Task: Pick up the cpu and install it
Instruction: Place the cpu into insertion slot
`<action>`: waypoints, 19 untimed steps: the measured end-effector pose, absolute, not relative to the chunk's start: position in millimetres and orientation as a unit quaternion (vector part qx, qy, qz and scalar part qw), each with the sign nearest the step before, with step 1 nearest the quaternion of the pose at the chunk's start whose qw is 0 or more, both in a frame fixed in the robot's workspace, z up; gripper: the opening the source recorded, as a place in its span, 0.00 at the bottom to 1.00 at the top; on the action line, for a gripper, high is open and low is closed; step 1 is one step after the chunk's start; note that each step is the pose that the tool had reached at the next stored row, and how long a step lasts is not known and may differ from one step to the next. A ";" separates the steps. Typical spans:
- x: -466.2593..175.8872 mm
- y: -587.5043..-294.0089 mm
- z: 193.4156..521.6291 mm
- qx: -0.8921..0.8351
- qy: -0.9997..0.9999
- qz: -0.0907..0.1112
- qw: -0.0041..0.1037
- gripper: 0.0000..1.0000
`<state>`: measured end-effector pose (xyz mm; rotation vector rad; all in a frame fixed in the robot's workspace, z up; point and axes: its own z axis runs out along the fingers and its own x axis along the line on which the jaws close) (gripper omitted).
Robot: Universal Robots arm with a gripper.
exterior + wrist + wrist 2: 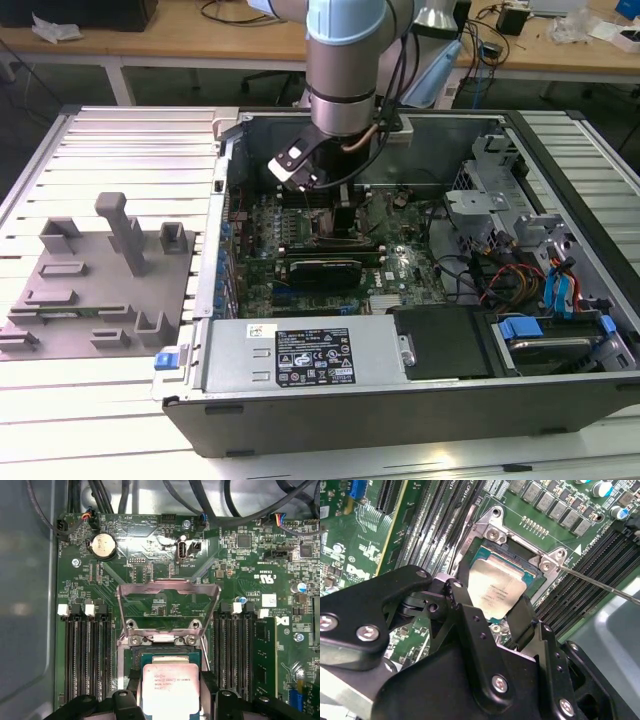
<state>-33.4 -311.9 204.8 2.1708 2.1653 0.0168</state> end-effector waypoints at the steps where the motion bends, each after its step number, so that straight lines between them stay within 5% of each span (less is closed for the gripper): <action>1: -33.4 -311.4 203.6 0.708 0.706 0.006 0.038 0.55; 19: -33.3 -308.8 196.0 0.708 0.706 0.007 0.037 0.56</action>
